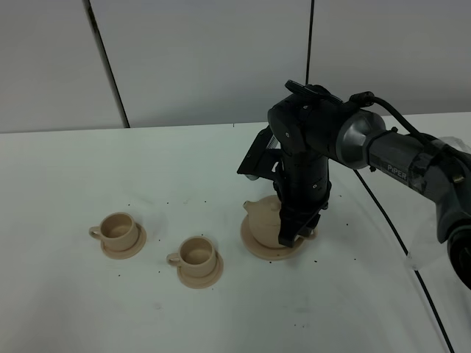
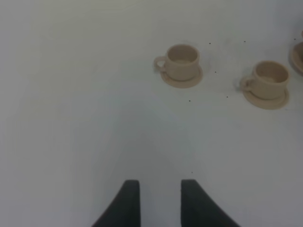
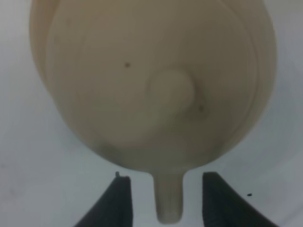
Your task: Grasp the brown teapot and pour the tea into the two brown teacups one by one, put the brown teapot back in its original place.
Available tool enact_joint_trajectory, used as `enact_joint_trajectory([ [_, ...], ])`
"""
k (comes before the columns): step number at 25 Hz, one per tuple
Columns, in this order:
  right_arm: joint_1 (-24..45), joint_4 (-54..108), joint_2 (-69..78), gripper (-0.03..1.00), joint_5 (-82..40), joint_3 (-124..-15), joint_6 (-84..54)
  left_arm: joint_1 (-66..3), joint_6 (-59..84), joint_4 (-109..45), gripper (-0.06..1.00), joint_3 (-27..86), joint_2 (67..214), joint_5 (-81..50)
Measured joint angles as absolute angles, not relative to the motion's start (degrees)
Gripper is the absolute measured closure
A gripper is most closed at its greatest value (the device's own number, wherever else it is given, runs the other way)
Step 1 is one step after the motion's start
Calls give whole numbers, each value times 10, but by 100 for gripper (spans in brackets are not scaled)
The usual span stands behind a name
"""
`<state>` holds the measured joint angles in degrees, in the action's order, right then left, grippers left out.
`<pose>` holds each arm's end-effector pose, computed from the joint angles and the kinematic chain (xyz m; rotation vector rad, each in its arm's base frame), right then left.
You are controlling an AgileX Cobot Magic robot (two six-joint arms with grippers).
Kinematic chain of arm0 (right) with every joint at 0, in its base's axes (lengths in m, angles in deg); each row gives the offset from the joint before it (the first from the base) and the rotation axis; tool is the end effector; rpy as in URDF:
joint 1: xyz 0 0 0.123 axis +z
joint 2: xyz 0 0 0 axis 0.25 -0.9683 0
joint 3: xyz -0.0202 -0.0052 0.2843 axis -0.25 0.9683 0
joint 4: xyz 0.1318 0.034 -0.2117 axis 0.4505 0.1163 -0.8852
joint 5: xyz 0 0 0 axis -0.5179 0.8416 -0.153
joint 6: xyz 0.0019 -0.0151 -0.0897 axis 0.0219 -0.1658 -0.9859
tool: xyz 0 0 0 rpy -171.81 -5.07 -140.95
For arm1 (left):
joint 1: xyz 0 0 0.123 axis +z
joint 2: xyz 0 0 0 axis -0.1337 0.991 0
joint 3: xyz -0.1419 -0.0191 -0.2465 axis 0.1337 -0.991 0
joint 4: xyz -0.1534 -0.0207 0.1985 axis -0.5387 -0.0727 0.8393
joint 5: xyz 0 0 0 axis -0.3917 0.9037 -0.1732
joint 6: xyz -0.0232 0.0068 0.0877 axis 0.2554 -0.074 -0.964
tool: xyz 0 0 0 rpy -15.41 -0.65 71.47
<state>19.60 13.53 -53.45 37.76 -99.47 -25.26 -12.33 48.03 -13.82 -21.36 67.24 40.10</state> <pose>0.3955 0.2575 0.1699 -1.7278 2.4999 -0.1413 -0.0056 0.0071 0.2803 0.0584 2.0124 0.0348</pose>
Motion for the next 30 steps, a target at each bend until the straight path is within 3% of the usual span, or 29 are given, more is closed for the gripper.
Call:
enact_joint_trajectory([
  [30,196,124,-545,67,372,-995,-253,-123,481,-138,66,-214,672,401],
])
